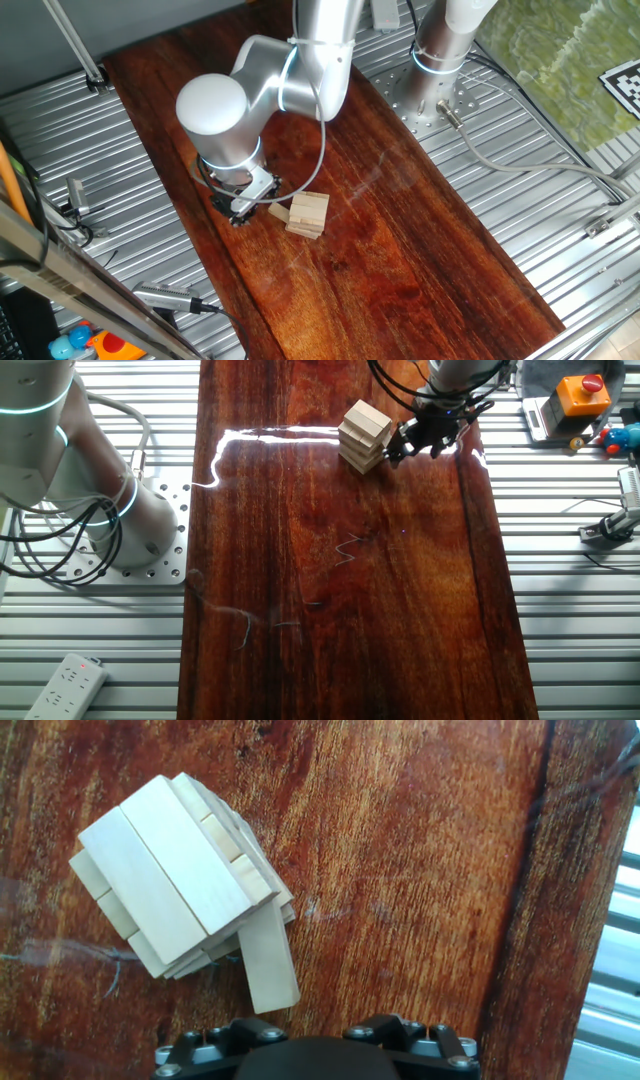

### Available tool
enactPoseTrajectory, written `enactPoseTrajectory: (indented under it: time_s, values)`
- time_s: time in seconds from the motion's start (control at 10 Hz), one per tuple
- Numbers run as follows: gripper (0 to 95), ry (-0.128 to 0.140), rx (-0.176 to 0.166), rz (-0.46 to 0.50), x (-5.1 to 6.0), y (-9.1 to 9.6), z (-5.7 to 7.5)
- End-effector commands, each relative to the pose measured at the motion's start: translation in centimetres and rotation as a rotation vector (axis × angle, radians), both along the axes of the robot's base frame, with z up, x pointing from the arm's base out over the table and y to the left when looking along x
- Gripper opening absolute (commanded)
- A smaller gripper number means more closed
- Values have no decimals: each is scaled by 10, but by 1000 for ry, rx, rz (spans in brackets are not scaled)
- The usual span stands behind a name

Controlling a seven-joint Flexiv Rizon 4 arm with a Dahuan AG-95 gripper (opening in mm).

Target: Play Jenga

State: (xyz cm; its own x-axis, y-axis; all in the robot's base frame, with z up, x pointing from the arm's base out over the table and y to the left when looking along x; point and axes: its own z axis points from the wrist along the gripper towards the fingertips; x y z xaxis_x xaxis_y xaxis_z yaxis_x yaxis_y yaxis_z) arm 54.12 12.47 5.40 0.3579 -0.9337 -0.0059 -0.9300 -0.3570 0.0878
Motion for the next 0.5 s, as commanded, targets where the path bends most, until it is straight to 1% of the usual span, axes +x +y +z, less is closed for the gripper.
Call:
enactPoseTrajectory:
  time_s: [0.1, 0.2, 0.3, 0.5]
  values:
    - [760, -4, 39, 86, -1, 0, 0]
    - [760, -4, 49, 98, -1, 0, 0]
    - [760, 1, 68, 115, -1, 0, 0]
    - [760, 4, 82, 123, -1, 0, 0]
